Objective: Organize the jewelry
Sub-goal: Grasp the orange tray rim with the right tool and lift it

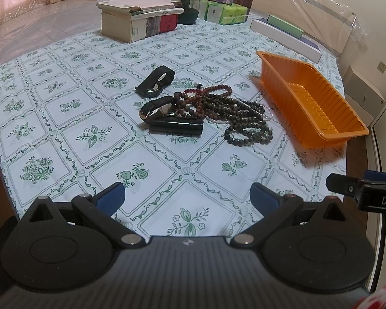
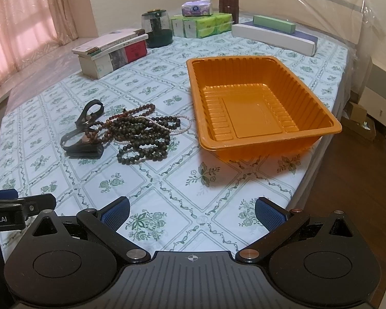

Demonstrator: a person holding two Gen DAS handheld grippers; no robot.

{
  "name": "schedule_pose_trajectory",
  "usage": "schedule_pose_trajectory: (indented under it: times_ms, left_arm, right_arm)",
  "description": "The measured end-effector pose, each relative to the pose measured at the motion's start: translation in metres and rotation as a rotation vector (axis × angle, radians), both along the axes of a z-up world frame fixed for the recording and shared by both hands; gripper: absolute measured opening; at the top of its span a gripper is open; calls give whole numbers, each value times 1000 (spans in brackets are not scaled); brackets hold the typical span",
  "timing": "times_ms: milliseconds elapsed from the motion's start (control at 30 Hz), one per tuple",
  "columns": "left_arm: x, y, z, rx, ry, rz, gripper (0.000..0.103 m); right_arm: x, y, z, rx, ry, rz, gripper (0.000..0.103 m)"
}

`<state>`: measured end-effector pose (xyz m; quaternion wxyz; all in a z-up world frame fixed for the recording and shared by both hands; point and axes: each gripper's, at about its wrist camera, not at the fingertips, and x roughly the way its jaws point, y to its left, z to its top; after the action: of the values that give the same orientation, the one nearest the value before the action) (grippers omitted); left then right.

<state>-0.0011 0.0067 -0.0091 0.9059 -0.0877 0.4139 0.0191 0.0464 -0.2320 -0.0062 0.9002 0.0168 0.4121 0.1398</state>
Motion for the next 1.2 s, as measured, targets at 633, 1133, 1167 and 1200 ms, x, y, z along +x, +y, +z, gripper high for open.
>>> schedule_pose_trajectory:
  times_ms: [633,1133,1167,1200]
  left_arm:
    - [39,1,-5,-61,16,-33,102]
    - [70,7,-13,-158,-7,-20,102]
    - [71,5,-13,-156,-9,-26,102]
    - [73,4,-14,-151,-12,-33,102]
  right_arm:
    - [31,-60,22,80,-134,-180,102]
    - [122,-162,-3,106,-161,-277,59]
    - [128,-165,-7,112,-145,-268,57]
    - [134,-167,-11,114,-131,-253,52]
